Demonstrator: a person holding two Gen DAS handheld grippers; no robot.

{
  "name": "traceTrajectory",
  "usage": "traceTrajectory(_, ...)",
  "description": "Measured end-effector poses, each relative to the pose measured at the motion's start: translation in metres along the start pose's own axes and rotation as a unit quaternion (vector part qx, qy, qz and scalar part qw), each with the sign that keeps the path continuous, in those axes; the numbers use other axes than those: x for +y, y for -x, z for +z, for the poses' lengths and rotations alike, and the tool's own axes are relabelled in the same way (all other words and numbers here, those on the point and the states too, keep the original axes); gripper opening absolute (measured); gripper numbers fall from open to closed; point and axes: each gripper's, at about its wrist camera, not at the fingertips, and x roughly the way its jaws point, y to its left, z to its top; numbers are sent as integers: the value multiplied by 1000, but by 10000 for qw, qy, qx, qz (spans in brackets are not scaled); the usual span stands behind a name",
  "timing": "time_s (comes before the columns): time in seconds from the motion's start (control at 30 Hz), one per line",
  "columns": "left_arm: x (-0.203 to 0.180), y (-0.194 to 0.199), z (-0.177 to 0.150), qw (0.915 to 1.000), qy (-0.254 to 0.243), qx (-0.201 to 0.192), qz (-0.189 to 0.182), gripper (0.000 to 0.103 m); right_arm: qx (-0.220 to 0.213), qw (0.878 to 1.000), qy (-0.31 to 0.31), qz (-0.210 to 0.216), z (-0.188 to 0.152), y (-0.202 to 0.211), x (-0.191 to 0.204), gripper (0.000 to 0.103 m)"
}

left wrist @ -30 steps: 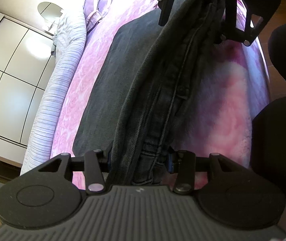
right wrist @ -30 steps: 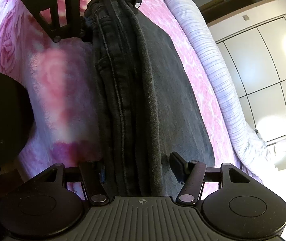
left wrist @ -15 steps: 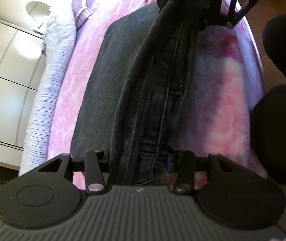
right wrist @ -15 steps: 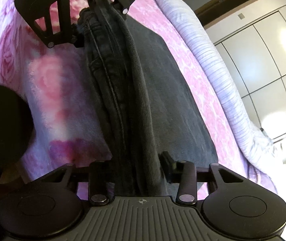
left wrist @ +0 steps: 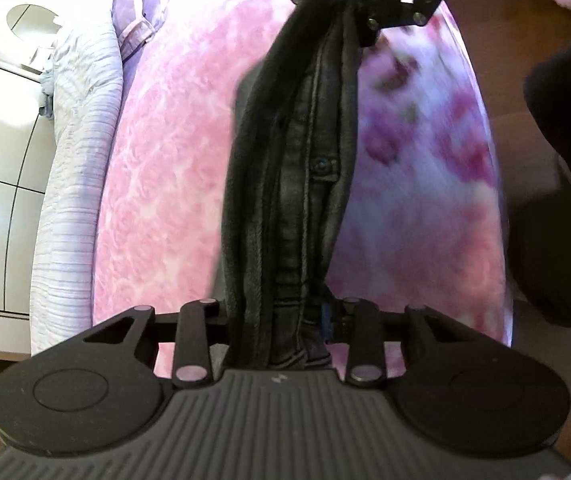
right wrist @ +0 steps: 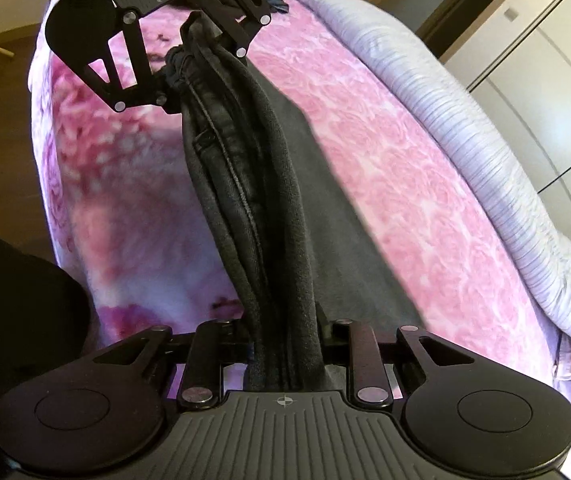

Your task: Fold clothes

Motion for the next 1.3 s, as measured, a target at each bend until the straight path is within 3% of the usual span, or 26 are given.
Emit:
traceTrajectory(0.27, 108, 46, 54, 9974, -64, -391, -609, 30, 744, 9966, -188, 309, 55, 85, -97, 21)
traceTrajectory(0.4, 138, 47, 105, 9933, -476, -797, -685, 30, 1083, 9927, -486, 197, 51, 120, -129, 21)
traceTrajectory(0.53, 164, 41, 182, 9831, -1026, -1371, -645, 30, 1398, 9848, -1005, -238, 15, 155, -169, 21)
traceTrajectory(0.67, 183, 24, 289, 9671, -1569, -1945, -477, 31, 1699, 9709, -1482, -812, -47, 199, -224, 21)
traceTrajectory(0.8, 193, -8, 420, 9540, -1842, -2359, -191, 31, 1892, 9569, -1644, -1464, -138, 236, -290, 21)
traceTrajectory(0.97, 211, -63, 608, 9519, -1739, -2512, 223, 31, 1956, 9460, -1564, -2057, -277, 267, -400, 21)
traceTrajectory(1.07, 215, -103, 701, 9496, -1647, -2603, 576, 31, 1976, 9399, -1355, -2432, -357, 274, -463, 21)
traceTrajectory(1.2, 178, -179, 768, 9494, -1642, -2569, 750, 31, 1915, 9334, -923, -2892, -454, 258, -504, 22)
traceTrajectory(1.3, 120, -251, 790, 9563, -1859, -2198, 516, 33, 1964, 9364, -876, -2772, -528, 209, -493, 23)
